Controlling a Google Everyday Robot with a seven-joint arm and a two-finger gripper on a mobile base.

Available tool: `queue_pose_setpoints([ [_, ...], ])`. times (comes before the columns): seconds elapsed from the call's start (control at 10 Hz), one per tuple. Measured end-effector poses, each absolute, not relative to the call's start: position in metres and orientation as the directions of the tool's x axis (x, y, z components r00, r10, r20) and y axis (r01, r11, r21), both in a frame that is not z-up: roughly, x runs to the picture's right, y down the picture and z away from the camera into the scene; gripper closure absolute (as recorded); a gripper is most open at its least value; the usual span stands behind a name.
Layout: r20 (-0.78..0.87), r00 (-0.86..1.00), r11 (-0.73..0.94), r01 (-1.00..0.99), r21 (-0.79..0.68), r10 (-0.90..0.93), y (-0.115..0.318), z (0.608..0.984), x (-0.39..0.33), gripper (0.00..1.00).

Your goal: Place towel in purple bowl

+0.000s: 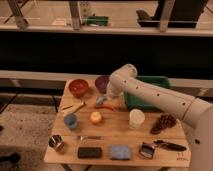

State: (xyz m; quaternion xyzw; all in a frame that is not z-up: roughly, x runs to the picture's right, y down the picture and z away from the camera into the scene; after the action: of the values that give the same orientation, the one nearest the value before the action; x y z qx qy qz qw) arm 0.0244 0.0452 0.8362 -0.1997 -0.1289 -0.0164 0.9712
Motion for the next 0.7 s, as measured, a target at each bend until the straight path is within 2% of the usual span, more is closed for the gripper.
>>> queue_pose_setpoints([
  [0.7, 0.306, 0.952, 0.943, 0.116, -0.313, -0.015, -0.013, 0.899, 0.006, 1.0],
])
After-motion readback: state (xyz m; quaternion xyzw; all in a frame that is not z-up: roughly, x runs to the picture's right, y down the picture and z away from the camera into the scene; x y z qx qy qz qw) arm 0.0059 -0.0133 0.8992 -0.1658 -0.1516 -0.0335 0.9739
